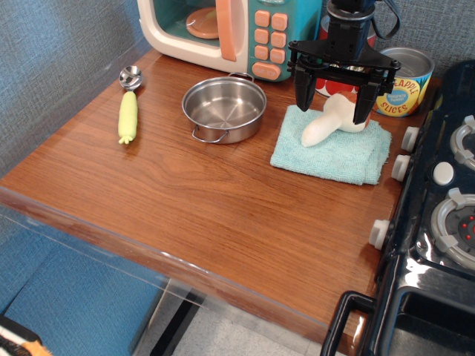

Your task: Move the pot in front of the blue towel

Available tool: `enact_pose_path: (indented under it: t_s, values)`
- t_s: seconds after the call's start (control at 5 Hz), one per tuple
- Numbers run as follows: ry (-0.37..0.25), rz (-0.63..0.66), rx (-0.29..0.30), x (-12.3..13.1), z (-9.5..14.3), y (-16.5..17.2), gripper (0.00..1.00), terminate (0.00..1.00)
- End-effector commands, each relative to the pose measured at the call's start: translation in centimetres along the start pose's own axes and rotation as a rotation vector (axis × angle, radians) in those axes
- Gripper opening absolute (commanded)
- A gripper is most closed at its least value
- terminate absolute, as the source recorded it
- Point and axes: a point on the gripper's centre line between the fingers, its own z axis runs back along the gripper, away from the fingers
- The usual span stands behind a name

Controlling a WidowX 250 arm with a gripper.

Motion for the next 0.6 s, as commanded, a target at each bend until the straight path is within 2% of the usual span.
enact_pose_path:
  t_s: [0.0,0.2,0.4]
  values:
    - [0.0,0.0,0.0,0.0,0.0,0.0,1.0,0.0]
    - [-0.011,0.053,-0.005,0.3,0.9,1.3,1.0,0.0]
    - [-0.058,0.075,-0.055,0.7,2.2,2.9,1.0,0.0]
